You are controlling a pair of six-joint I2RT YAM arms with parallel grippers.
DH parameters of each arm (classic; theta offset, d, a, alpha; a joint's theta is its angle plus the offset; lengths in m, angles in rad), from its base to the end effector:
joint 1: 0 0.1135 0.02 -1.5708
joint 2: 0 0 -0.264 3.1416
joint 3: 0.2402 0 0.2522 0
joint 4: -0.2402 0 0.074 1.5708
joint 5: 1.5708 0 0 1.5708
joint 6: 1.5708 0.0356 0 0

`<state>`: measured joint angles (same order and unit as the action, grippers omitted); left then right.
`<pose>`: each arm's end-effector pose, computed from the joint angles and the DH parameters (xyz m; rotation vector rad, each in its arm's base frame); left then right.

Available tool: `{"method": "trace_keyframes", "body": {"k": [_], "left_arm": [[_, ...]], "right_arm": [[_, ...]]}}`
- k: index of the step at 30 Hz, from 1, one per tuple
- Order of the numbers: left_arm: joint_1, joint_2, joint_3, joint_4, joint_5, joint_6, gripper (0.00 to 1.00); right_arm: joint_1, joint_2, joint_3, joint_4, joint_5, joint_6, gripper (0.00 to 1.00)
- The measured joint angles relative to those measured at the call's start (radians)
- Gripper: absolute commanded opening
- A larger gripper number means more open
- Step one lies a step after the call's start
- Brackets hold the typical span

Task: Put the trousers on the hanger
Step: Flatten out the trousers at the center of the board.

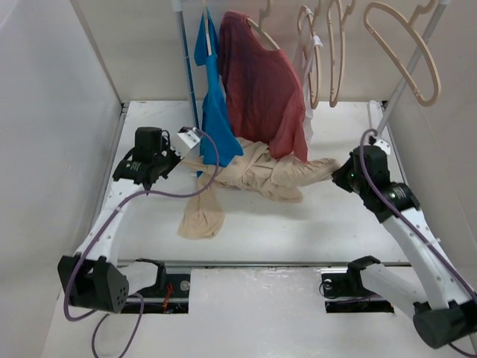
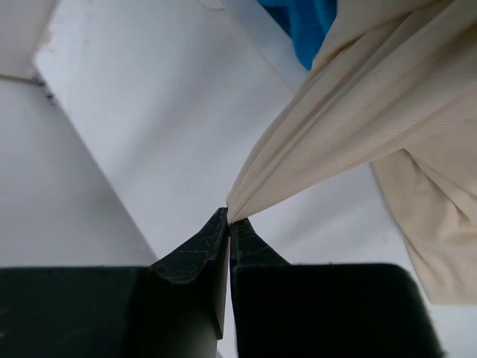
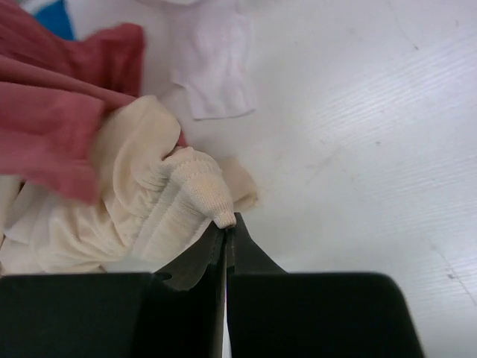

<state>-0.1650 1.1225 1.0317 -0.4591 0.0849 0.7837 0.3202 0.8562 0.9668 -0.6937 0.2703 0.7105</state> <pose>0.2444 -0.0438 0.3317 1.0181 1.8720 0.2770 0.1684 0.0458 0.3399 0.5689 2.0697 0.3147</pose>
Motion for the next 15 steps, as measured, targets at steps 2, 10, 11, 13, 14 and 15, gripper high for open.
{"method": "trace_keyframes", "body": {"k": [2,10,11,13,14,15], "left_arm": [[0.001,0.064,0.044,-0.038,0.024,-0.021,0.0],[0.087,0.101,0.172,-0.222,0.164,-0.015,0.0],[0.089,0.092,0.182,-0.233,0.184,-0.012,0.0],[0.087,0.072,0.188,-0.241,0.226,-0.01,0.0],[0.082,0.069,0.188,-0.239,0.242,-0.018,0.06],[0.072,0.072,0.187,-0.23,0.247,-0.027,0.32]], "right_arm": [[-0.014,0.077,0.023,-0.031,-0.003,-0.025,0.0],[-0.018,0.012,0.22,-0.197,0.007,-0.09,0.0],[-0.018,-0.021,0.262,-0.198,0.008,-0.1,0.0],[-0.018,-0.071,0.33,-0.197,0.013,-0.118,0.0],[-0.019,-0.084,0.351,-0.198,0.016,-0.128,0.0],[-0.019,-0.089,0.368,-0.196,0.023,-0.139,0.0]]}}
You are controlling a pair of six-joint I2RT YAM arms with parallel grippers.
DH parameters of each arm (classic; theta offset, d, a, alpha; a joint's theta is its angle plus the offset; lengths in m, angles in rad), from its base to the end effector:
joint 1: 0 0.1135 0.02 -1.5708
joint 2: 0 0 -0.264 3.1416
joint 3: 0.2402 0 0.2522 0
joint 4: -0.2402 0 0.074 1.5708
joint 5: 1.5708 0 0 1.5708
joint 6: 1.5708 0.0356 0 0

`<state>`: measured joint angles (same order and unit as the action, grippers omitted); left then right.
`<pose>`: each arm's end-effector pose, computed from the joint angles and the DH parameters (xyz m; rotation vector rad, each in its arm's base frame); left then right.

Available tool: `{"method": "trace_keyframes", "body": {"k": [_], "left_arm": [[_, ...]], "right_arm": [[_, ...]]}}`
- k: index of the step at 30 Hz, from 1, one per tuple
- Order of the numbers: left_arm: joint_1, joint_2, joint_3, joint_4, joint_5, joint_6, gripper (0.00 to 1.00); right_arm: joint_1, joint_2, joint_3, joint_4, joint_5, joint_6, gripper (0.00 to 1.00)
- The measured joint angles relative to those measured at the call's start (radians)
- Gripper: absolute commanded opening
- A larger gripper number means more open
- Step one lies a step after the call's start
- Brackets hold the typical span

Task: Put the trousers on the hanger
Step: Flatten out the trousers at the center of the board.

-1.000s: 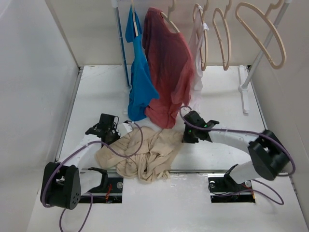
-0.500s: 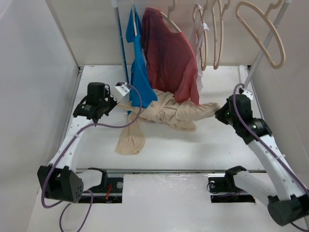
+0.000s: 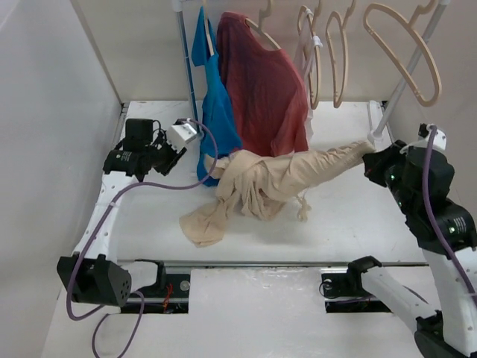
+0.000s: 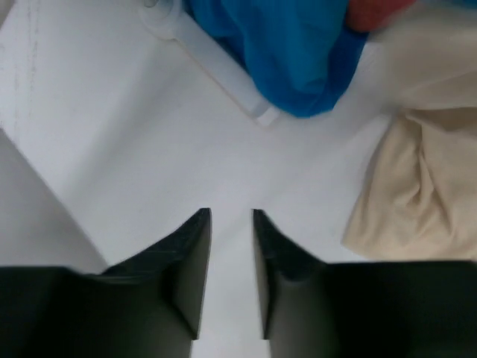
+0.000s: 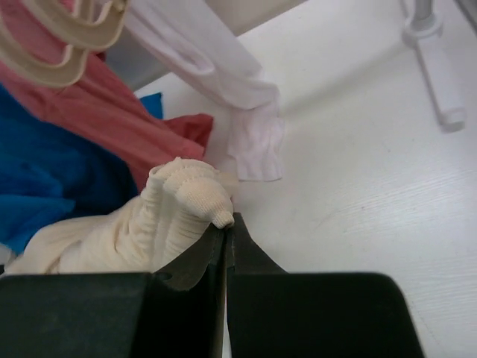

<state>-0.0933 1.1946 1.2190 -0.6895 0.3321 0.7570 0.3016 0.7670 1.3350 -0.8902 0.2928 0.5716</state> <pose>0.2490 -0.0350 0.3586 1.0643 1.9183 0.0002 0.1049 0.0219 0.4448 0.4512 1.8369 0.3217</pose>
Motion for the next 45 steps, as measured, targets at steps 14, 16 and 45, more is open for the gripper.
{"method": "trace_keyframes", "body": {"k": [14,16,45], "left_arm": [[-0.212,0.4,0.08,0.143,-0.162,-0.181,0.71],[-0.28,0.311,-0.007,0.142,-0.165,-0.158,0.75],[-0.214,-0.079,-0.331,0.196,-0.365,-0.17,0.0]], "right_arm": [[-0.222,0.779,0.06,0.068,-0.132,-0.143,1.0],[-0.218,0.727,-0.008,0.082,-0.146,-0.142,1.0],[-0.319,0.463,-0.496,0.212,-0.306,-0.029,0.0]]}}
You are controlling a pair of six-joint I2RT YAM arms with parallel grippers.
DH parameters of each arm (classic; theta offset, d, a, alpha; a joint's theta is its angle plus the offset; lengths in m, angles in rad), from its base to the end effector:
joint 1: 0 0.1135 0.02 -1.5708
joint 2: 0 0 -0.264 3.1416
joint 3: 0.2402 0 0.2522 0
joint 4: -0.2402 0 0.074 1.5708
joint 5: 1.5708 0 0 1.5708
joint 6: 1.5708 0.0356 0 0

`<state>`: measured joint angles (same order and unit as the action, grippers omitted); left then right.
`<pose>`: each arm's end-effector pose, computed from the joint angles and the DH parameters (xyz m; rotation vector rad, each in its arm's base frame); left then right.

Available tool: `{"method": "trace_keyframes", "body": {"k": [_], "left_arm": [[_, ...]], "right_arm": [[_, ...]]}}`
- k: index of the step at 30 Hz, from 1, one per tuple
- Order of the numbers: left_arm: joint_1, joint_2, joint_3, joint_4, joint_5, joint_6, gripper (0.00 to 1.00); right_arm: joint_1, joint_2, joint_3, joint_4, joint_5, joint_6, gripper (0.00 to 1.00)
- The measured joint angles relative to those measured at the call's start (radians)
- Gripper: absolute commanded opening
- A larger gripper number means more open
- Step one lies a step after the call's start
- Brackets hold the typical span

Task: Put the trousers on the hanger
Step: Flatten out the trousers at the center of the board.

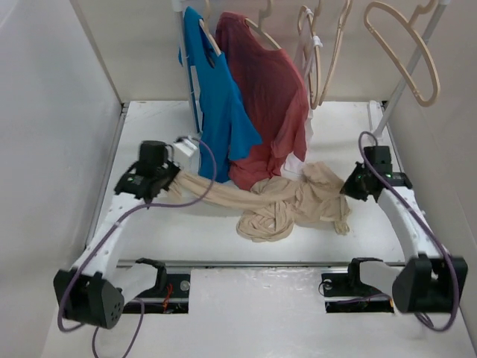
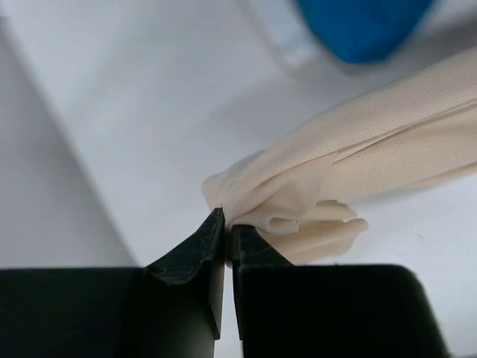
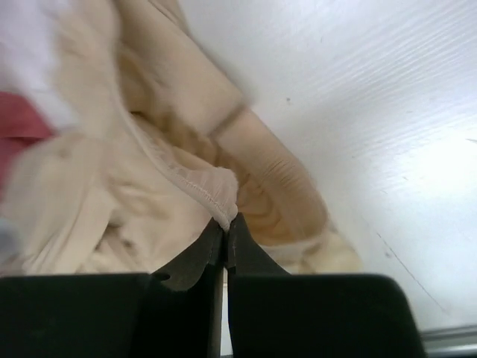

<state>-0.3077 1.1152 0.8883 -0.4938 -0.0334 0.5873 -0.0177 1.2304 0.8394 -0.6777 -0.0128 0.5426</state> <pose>0.2275 -0.0711 0.2816 0.9786 2.0790 0.1829 0.2339 -0.0037 0.2284 0.7295 2.5511 0.1929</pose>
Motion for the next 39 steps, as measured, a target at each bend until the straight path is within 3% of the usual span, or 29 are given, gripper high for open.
{"method": "trace_keyframes", "body": {"k": [4,9,13,17,18,19,20,21,22,23,24,25,28,33,36,39], "left_arm": [[0.19,-0.117,0.138,-0.05,0.023,0.016,0.0],[0.254,-0.148,0.227,-0.158,0.051,0.026,0.0],[0.28,-0.078,0.272,-0.179,0.037,0.025,0.0],[0.327,0.106,0.358,-0.134,0.019,0.014,0.0],[0.336,0.171,0.385,-0.112,0.008,0.008,0.11],[0.342,0.236,0.417,-0.093,-0.001,0.001,0.22],[0.344,0.301,0.45,-0.074,-0.012,-0.006,0.32],[0.344,0.361,0.477,-0.053,-0.023,-0.013,0.43],[0.338,0.409,0.496,-0.032,-0.03,-0.019,0.67],[0.328,0.441,0.502,-0.018,-0.034,-0.019,0.72],[0.314,0.46,0.502,-0.013,-0.032,-0.026,0.92],[0.297,0.464,0.496,-0.014,-0.027,-0.023,0.94],[0.247,0.393,0.431,-0.01,0.031,0.003,0.94],[0.138,0.13,0.304,-0.112,0.199,0.111,0.91],[-0.087,0.061,0.243,-0.15,0.277,0.108,0.91],[-0.333,0.105,0.173,-0.132,0.316,0.063,0.93]], "right_arm": [[0.0,-0.256,0.146,-0.124,0.06,0.039,0.0],[0.0,-0.391,0.319,-0.27,0.095,0.083,0.0],[0.0,-0.362,0.425,-0.387,0.101,0.099,0.0],[0.0,-0.229,0.57,-0.389,0.078,0.093,0.0],[0.0,-0.177,0.601,-0.354,0.062,0.088,0.01],[0.0,-0.123,0.623,-0.325,0.05,0.082,0.15],[0.0,-0.059,0.649,-0.293,0.035,0.074,0.37],[0.0,0.015,0.673,-0.257,0.016,0.064,0.77],[0.0,0.091,0.705,-0.233,-0.002,0.05,0.9],[-0.001,0.186,0.741,-0.216,-0.02,0.022,1.0],[-0.001,0.271,0.767,-0.196,-0.031,0.003,1.0],[-0.001,0.334,0.771,-0.173,-0.04,-0.014,1.0],[-0.008,0.396,0.62,-0.122,-0.058,-0.035,1.0],[-0.073,0.135,0.296,-0.151,-0.023,-0.015,1.0],[-0.086,-0.013,0.21,-0.133,-0.009,0.003,1.0],[-0.085,-0.053,0.116,-0.099,-0.014,0.014,0.99]]}}
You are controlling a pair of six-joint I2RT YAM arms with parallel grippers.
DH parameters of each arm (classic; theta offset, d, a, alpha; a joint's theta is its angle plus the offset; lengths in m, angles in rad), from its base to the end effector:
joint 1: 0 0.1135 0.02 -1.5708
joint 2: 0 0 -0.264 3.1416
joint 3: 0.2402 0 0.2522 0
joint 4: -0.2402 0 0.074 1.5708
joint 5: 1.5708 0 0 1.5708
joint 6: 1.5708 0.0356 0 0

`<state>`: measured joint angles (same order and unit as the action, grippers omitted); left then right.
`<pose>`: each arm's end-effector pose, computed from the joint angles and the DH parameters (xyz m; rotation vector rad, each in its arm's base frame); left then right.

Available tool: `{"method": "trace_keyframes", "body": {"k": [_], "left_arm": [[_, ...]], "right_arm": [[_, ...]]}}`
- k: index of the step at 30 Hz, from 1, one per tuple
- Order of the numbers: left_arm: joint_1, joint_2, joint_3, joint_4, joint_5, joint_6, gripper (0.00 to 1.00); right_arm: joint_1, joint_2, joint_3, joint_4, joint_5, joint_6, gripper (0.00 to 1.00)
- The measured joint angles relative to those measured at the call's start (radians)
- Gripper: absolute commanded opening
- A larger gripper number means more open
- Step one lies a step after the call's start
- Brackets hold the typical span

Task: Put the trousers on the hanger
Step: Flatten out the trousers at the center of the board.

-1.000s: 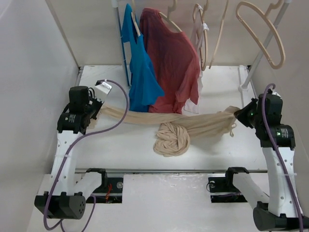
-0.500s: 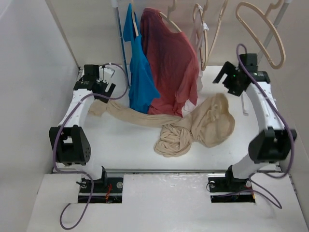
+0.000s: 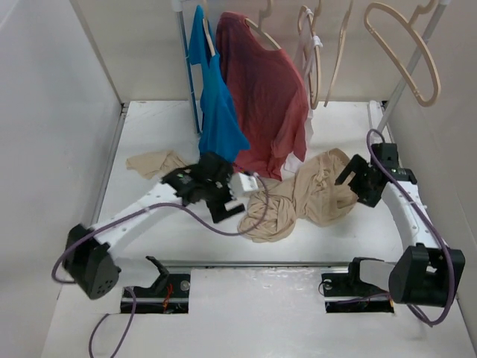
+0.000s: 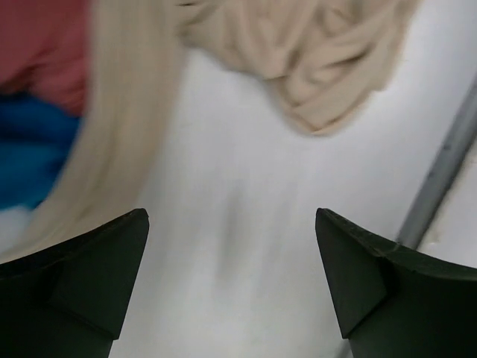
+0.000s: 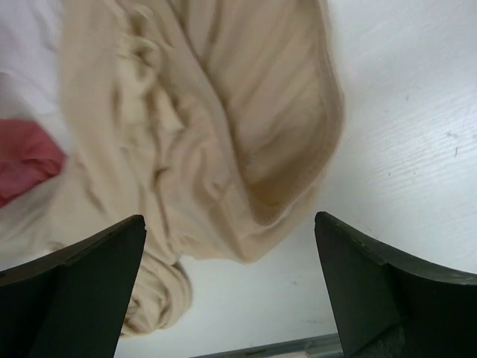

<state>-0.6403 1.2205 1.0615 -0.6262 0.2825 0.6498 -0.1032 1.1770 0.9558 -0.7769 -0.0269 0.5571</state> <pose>0.2004 -0.1617 0.3054 1.5145 1.7839 -0.3276 0.2291 -0.0228 0.2700 0.8274 2.4458 0.2049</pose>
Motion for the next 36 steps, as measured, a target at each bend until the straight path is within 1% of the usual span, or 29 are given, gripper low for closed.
{"method": "trace_keyframes", "body": {"k": [1,4,8,9,10,11,12,13,14,15,16,17,19,20,21,23,24,26,29,32,34,36], "left_arm": [[-0.073,0.044,-0.024,0.011,-0.005,-0.019,0.93],[-0.227,0.174,-0.064,0.056,-0.034,-0.06,0.94],[-0.357,0.307,-0.07,0.151,-0.084,-0.098,0.94],[-0.38,0.334,-0.07,0.184,-0.094,-0.104,0.93],[-0.393,0.354,-0.07,0.22,-0.106,-0.112,0.91],[-0.414,0.393,-0.069,0.245,-0.113,-0.117,0.87],[-0.422,0.419,-0.069,0.267,-0.122,-0.123,0.67],[-0.429,0.446,-0.069,0.288,-0.131,-0.136,0.55],[-0.433,0.47,-0.069,0.307,-0.139,-0.141,0.46],[-0.433,0.471,-0.065,0.322,-0.147,-0.144,0.35],[-0.433,0.471,-0.065,0.343,-0.155,-0.15,0.23],[-0.431,0.471,-0.067,0.358,-0.158,-0.153,0.0],[-0.417,0.468,-0.072,0.375,-0.16,-0.158,0.0],[-0.41,0.465,-0.075,0.375,-0.155,-0.158,0.0],[-0.397,0.459,-0.08,0.377,-0.148,-0.16,0.0],[-0.355,0.435,-0.094,0.356,-0.149,-0.161,0.0],[-0.317,0.408,-0.105,0.339,-0.153,-0.162,0.0],[-0.206,0.324,-0.122,0.282,-0.173,-0.159,0.0],[0.027,0.151,-0.116,0.204,-0.219,-0.129,0.0],[0.293,-0.015,-0.051,0.13,-0.291,-0.069,0.0],[0.423,-0.075,0.003,0.089,-0.328,-0.031,0.0],[0.555,-0.104,0.045,0.05,-0.341,0.018,0.0]], "right_arm": [[0.0,0.008,-0.032,0.011,-0.003,0.001,0.99],[0.0,0.042,-0.129,0.029,-0.016,0.013,0.99],[0.003,0.069,-0.179,0.045,-0.018,0.028,0.99],[0.005,0.078,-0.18,0.055,-0.018,0.031,0.97],[0.006,0.091,-0.18,0.069,-0.014,0.033,0.93],[0.006,0.106,-0.18,0.085,-0.011,0.034,0.87],[0.006,0.123,-0.18,0.103,-0.007,0.034,0.81],[0.006,0.141,-0.179,0.118,-0.004,0.034,0.74],[0.006,0.158,-0.179,0.134,-0.003,0.034,0.65],[0.006,0.178,-0.179,0.149,-0.005,0.031,0.61],[0.006,0.198,-0.177,0.16,-0.008,0.029,0.55],[0.006,0.218,-0.175,0.17,-0.013,0.023,0.4],[0.006,0.252,-0.172,0.189,-0.026,0.008,0.23],[0.006,0.262,-0.172,0.195,-0.032,0.006,0.13],[0.006,0.268,-0.172,0.202,-0.037,-0.002,0.0],[0.006,0.269,-0.164,0.199,-0.041,-0.011,0.0],[0.006,0.266,-0.156,0.192,-0.041,-0.016,0.0],[0.006,0.249,-0.109,0.152,-0.04,-0.028,0.0],[0.004,0.168,0.023,0.078,-0.026,-0.04,0.0],[-0.011,0.06,0.177,0.056,-0.005,-0.052,0.0],[-0.036,0.0,0.262,0.051,0.008,-0.061,0.0],[-0.06,-0.034,0.302,0.047,0.008,-0.066,0.0]]}}
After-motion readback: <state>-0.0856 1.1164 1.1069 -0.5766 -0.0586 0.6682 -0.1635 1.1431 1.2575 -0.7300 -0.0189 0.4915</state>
